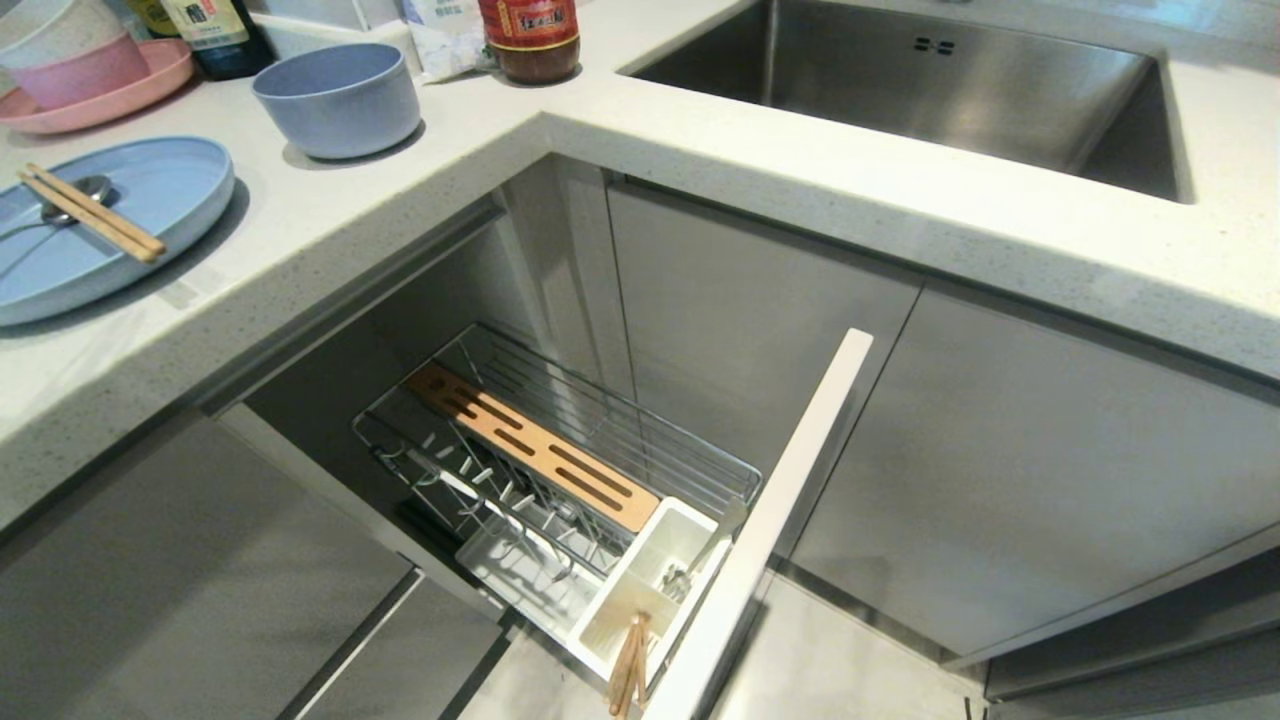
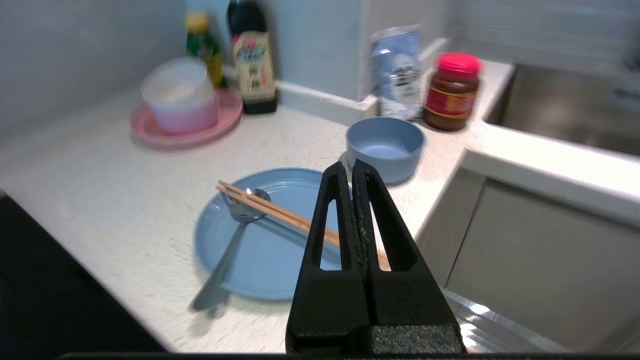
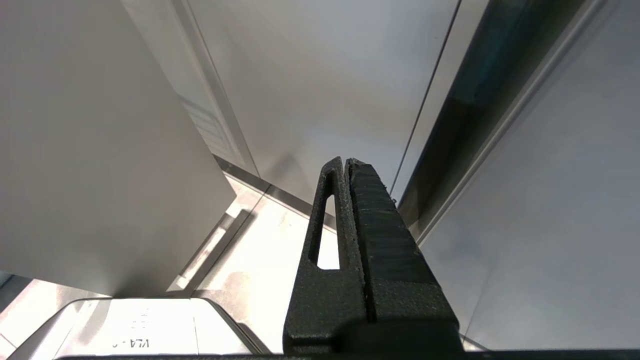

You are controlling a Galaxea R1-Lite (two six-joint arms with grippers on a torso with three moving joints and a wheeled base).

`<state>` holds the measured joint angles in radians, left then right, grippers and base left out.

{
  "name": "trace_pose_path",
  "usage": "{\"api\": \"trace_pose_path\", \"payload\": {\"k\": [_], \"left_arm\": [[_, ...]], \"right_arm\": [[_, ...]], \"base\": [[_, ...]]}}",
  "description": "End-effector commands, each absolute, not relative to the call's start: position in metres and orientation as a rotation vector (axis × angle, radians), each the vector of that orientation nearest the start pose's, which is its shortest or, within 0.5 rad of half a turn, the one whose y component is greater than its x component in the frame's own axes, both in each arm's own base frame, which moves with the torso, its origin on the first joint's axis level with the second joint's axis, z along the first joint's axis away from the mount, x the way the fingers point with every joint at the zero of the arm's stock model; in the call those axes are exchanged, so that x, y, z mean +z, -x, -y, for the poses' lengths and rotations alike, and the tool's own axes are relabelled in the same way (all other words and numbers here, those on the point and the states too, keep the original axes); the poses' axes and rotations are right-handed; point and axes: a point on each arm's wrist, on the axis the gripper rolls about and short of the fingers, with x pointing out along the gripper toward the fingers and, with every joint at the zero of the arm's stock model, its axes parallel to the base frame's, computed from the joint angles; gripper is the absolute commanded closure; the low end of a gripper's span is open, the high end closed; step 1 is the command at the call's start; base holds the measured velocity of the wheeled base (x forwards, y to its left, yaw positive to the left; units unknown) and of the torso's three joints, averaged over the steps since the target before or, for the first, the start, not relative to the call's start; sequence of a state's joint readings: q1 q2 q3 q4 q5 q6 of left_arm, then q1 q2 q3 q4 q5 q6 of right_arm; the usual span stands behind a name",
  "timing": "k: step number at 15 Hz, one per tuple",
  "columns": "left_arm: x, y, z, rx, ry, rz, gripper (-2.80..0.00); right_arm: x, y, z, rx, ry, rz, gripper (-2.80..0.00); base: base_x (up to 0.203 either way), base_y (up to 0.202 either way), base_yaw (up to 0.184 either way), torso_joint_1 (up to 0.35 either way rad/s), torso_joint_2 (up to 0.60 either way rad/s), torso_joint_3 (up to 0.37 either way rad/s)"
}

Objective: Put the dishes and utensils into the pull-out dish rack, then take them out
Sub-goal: Pick up the chopsticks and place it in the cupboard

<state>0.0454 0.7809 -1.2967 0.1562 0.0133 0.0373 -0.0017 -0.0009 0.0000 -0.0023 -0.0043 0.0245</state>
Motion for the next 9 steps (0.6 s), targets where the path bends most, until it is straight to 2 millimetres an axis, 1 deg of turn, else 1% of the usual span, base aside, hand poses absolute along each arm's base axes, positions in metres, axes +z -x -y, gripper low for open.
{"api": "trace_pose_path", "payload": {"k": [1,3,4,5,8,9], "left_arm": [[0.411,-0.066,-0.005,0.116,0.08,0.244,0.0],[0.416,-0.091,-0.008,0.187,0.172,0.219,0.0],[0.419,-0.099,-0.009,0.212,0.215,0.2,0.0],[0.422,-0.102,-0.009,0.227,0.259,0.159,0.0],[0.433,-0.101,-0.009,0.25,0.384,0.042,0.0],[0.433,-0.104,-0.009,0.269,0.423,-0.018,0.0]], "right_arm": [[0.075,0.023,0.0,-0.006,-0.025,0.006,0.0],[0.075,0.023,0.0,-0.006,-0.025,0.004,0.0],[0.075,0.023,0.0,-0.006,-0.024,0.003,0.0],[0.075,0.023,0.0,-0.006,-0.025,0.005,0.0],[0.075,0.023,0.0,-0.006,-0.024,0.004,0.0],[0.075,0.023,0.0,-0.006,-0.025,0.005,0.0]], "base": [[0.0,0.0,0.0,0.0,0.0,0.0],[0.0,0.0,0.0,0.0,0.0,0.0],[0.0,0.0,0.0,0.0,0.0,0.0],[0.0,0.0,0.0,0.0,0.0,0.0],[0.0,0.0,0.0,0.0,0.0,0.0],[0.0,0.0,0.0,0.0,0.0,0.0]]}}
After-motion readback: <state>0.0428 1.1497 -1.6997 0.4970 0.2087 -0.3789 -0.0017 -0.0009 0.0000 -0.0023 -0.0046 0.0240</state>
